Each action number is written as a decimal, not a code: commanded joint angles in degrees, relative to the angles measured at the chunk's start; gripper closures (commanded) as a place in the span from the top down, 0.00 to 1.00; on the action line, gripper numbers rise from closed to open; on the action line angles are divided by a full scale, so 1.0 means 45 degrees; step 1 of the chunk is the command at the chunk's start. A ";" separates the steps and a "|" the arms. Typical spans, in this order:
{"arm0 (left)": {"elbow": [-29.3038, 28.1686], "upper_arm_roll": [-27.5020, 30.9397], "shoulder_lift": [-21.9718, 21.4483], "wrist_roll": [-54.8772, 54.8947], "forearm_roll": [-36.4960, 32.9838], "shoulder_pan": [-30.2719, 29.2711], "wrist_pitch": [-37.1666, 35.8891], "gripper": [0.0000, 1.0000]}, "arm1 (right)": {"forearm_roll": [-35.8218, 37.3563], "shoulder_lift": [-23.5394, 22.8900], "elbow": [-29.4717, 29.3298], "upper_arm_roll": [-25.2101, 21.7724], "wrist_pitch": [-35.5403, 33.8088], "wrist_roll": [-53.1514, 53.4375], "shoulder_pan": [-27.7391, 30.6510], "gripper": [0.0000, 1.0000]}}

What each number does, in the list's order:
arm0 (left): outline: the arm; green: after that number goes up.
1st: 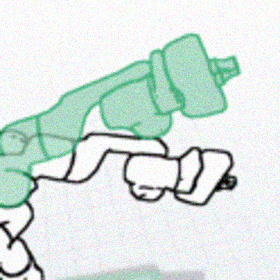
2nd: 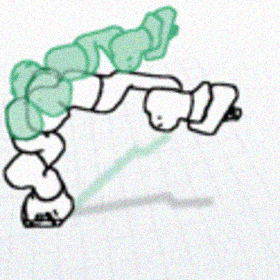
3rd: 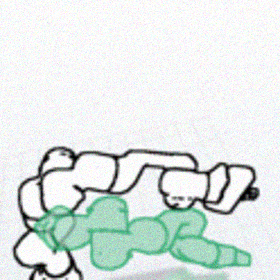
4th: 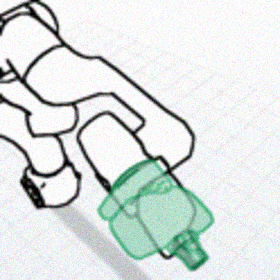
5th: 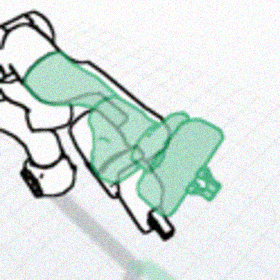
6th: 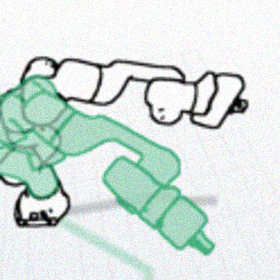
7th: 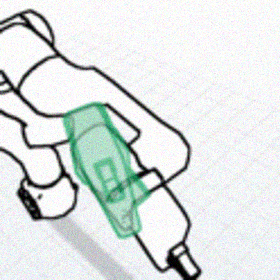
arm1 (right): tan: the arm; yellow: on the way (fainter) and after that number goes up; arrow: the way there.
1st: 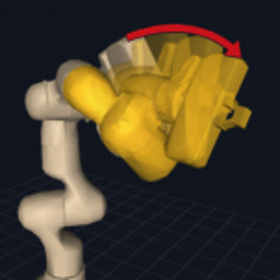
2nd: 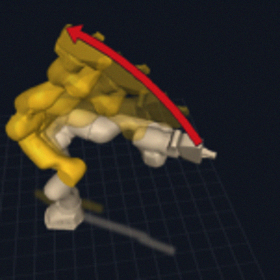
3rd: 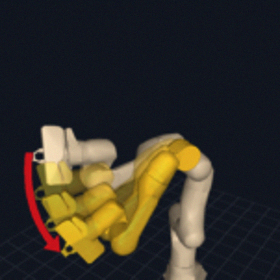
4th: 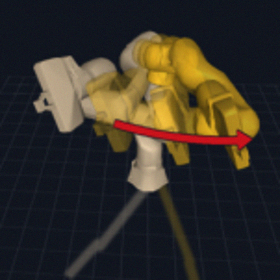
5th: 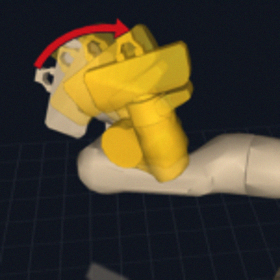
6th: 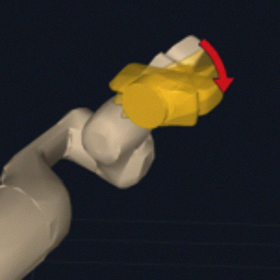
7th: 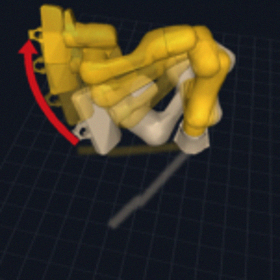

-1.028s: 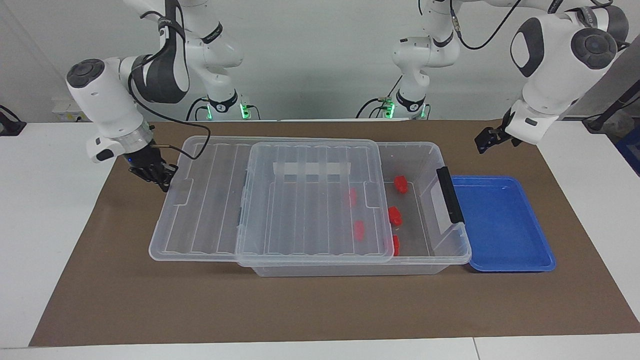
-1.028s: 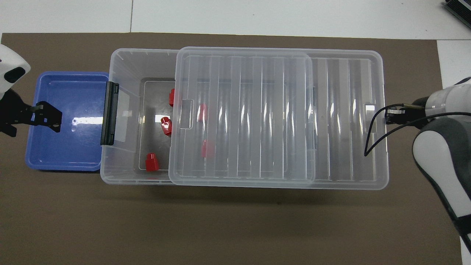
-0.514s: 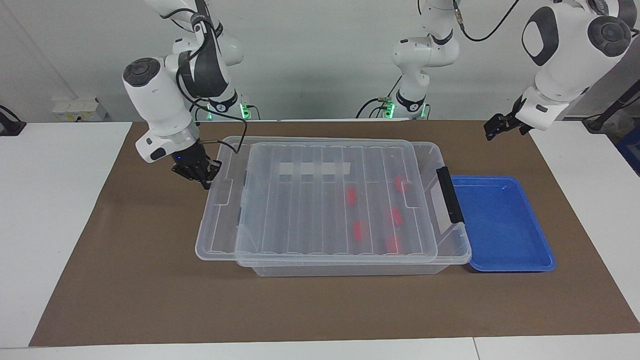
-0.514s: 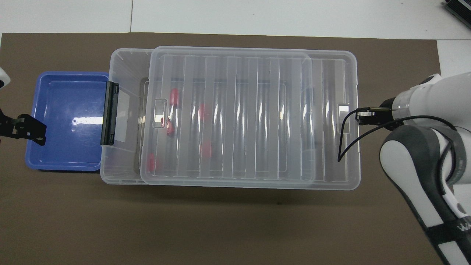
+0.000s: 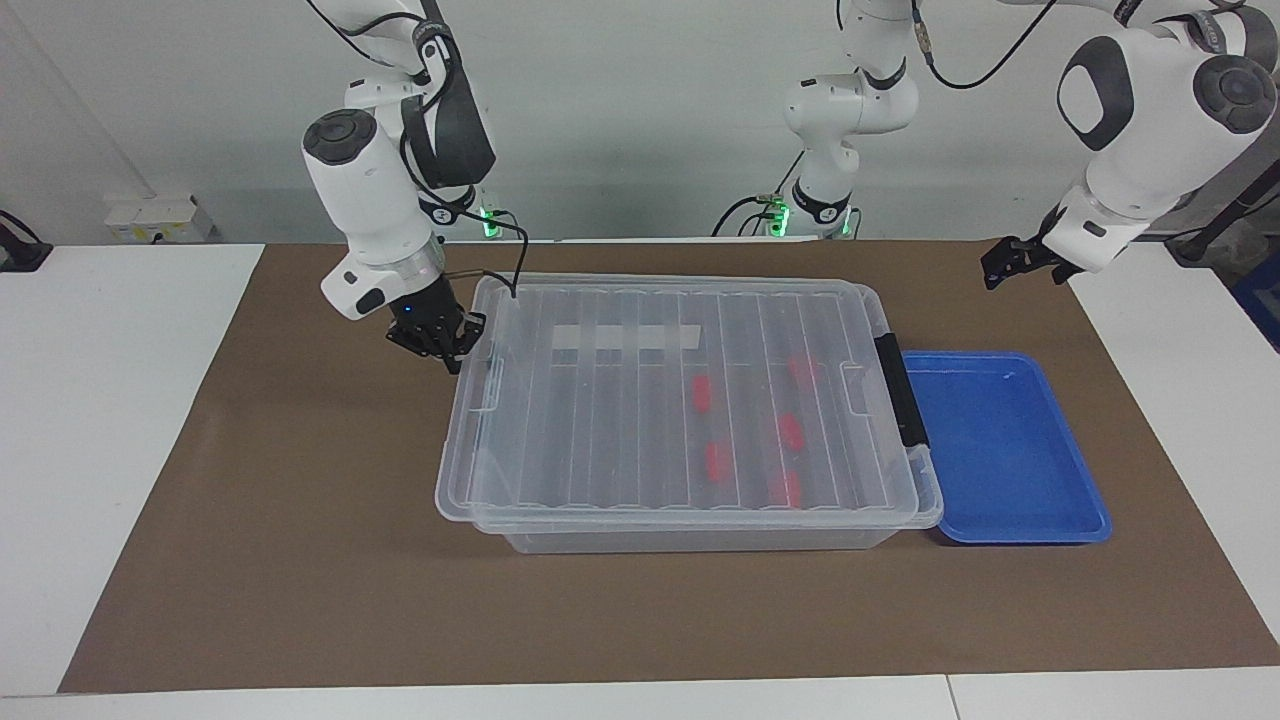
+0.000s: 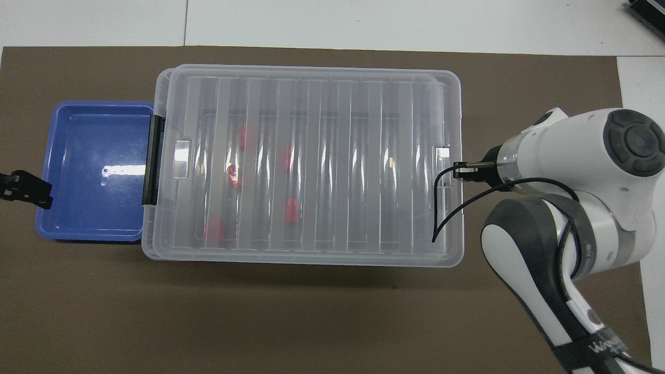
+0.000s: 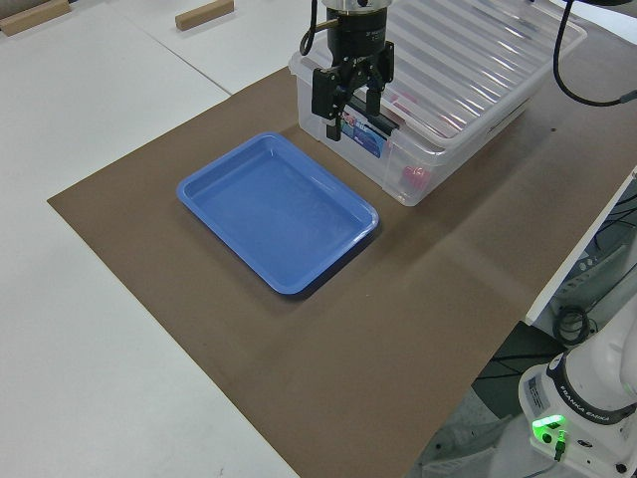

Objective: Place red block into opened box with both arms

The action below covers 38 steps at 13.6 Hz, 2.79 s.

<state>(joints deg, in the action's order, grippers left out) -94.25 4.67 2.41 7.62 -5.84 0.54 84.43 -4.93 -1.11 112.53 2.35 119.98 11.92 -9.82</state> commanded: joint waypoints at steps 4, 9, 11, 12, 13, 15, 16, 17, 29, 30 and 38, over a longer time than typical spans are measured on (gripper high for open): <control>0.1197 0.0154 0.0499 0.0706 -0.0245 0.0309 -0.1455 1.00 | -0.0252 0.0168 0.0266 0.0005 0.0311 0.0066 -0.0065 0.00; 0.1647 0.0153 0.0461 0.1021 -0.0343 0.0348 -0.2668 1.00 | -0.0252 0.0168 0.0227 0.0005 0.0350 -0.0032 -0.0065 0.00; 0.1453 0.0153 0.0363 0.0963 -0.0343 0.0290 -0.2631 1.00 | -0.0252 0.0168 0.0227 0.0005 0.0370 -0.0031 -0.0084 0.00; 0.1258 0.0173 0.0343 0.0943 -0.0343 0.0270 -0.2494 1.00 | -0.0252 0.0149 0.0208 0.0005 0.0370 -0.0032 -0.0084 0.00; 0.1237 0.0154 0.0324 0.0905 -0.0343 0.0270 -0.2416 1.00 | -0.0252 0.0130 0.0189 0.0024 0.0370 -0.0032 -0.0123 0.00; 0.1256 0.0153 0.0324 0.0924 -0.0343 0.0270 -0.2551 1.00 | -0.0252 0.0129 0.0169 0.0024 0.0370 -0.0051 -0.0123 0.00; 0.1276 0.0153 0.0324 0.0943 -0.0343 0.0270 -0.2571 1.00 | -0.0252 0.0129 0.0169 0.0025 0.0370 -0.0051 -0.0162 0.00; 0.1353 0.0153 0.0324 0.0943 -0.0343 0.0309 -0.2552 1.00 | -0.0252 0.0129 0.0169 0.0025 0.0370 -0.0032 -0.0298 0.00; 0.1237 0.0056 -0.0008 0.0846 -0.0343 0.0348 -0.2259 1.00 | 0.0177 0.0675 -0.0415 -0.0190 -0.0739 0.0086 0.0674 0.04; 0.1237 0.0056 -0.0008 0.0846 -0.0343 0.0367 -0.2259 1.00 | 0.0390 0.0657 -0.0862 -0.0190 -0.1246 0.0066 0.1161 0.61; 0.1237 -0.0003 0.0011 0.0846 -0.0323 0.0368 -0.2161 1.00 | 0.1877 0.0307 -0.5038 -0.0151 -0.5696 0.0066 0.2669 1.00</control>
<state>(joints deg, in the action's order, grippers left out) -88.57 4.43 3.00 11.28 -6.06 1.23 74.15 3.44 1.82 95.81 1.04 99.92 11.86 0.84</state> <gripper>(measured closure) 0.000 0.159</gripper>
